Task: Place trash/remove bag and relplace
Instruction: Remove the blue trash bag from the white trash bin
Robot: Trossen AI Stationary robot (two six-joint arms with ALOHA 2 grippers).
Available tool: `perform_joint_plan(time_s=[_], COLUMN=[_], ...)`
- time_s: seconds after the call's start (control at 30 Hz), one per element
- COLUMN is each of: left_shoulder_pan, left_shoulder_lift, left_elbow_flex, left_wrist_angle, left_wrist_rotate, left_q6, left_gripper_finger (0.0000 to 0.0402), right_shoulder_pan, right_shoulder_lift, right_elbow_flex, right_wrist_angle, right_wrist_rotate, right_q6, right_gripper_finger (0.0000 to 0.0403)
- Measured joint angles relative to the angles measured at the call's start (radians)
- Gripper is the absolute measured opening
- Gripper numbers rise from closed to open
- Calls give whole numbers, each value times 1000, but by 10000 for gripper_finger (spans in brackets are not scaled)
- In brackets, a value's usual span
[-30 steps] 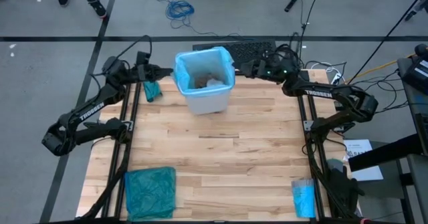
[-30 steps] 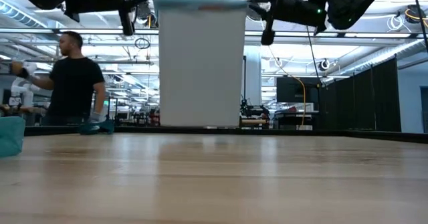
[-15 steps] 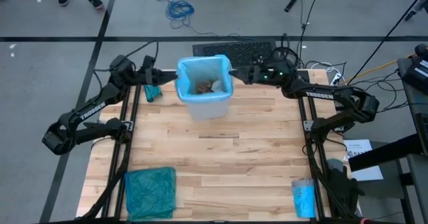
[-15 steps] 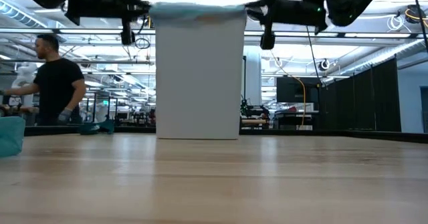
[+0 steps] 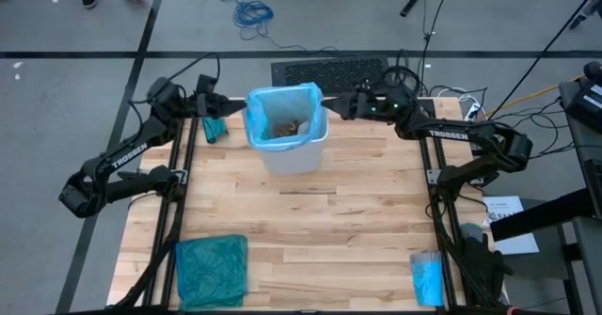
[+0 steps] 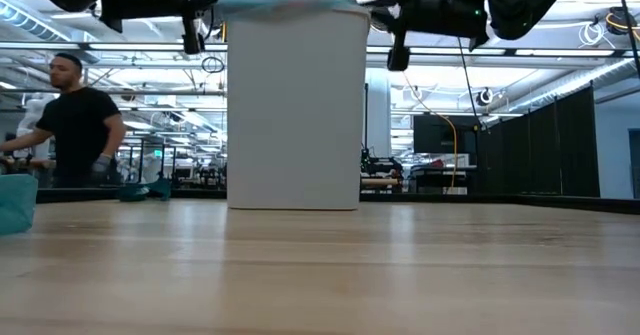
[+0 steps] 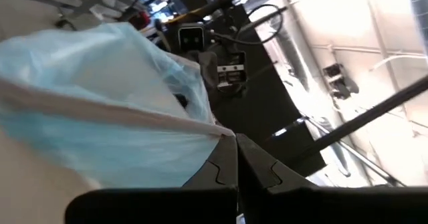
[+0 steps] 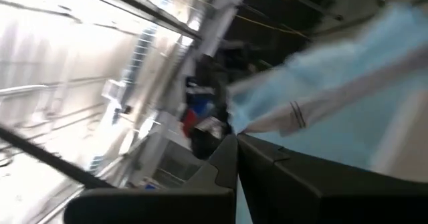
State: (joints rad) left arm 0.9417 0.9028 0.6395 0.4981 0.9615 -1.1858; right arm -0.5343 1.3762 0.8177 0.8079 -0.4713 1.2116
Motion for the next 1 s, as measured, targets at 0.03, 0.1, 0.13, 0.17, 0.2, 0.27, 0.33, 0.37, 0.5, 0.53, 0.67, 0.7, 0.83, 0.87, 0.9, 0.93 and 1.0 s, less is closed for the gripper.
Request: perform_joint_plan(time_s=[0.03,0.1,0.13,0.17,0.2,0.27,0.33,0.37,0.5,0.53,0.67,0.7,0.83,0.87,0.9,0.93,1.0], left_shoulder_pan=[0,0,0,0,0,0,0,0,0,1,0,0,0,0,0,0,0], left_shoulder_lift=[0,0,0,0,0,0,0,0,20,21,18,19,24,23,22,22,22], left_elbow_flex=[0,0,0,0,0,8,24,27,37,41,69,73,103,112,118,120,128], left_wrist_angle=[16,21,20,20,24,37,47,49,49,49,76,73,65,69,73,74,71], left_wrist_rotate=[0,-1,-3,-9,-15,-19,-21,-23,-53,-57,-56,-56,-58,-58,-58,-58,-58], left_q6=[-7,-11,-12,-13,-14,-14,-5,5,12,13,17,17,17,17,18,17,15], left_gripper_finger=[0,0,0,0,0,0,0,0,0,0,0,0,0,0,0,0,0], right_shoulder_pan=[0,0,0,0,0,6,6,6,6,6,6,6,6,6,6,6,6], right_shoulder_lift=[-1,-1,-1,-1,0,0,0,-1,10,11,5,7,9,8,8,8,8], right_elbow_flex=[0,0,0,0,0,8,25,35,68,78,127,137,171,177,181,184,186], right_wrist_angle=[26,44,38,35,38,50,41,12,-50,-37,-69,-89,-131,-131,-132,-135,-137], right_wrist_rotate=[0,0,2,11,22,27,26,27,33,30,26,27,25,21,19,19,19], right_q6=[4,6,7,8,8,7,-8,-19,-52,-55,-97,-101,-130,-132,-132,-133,-133], right_gripper_finger=[0,0,0,0,0,0,0,0,0,0,0,0,0,0,0,0,0])
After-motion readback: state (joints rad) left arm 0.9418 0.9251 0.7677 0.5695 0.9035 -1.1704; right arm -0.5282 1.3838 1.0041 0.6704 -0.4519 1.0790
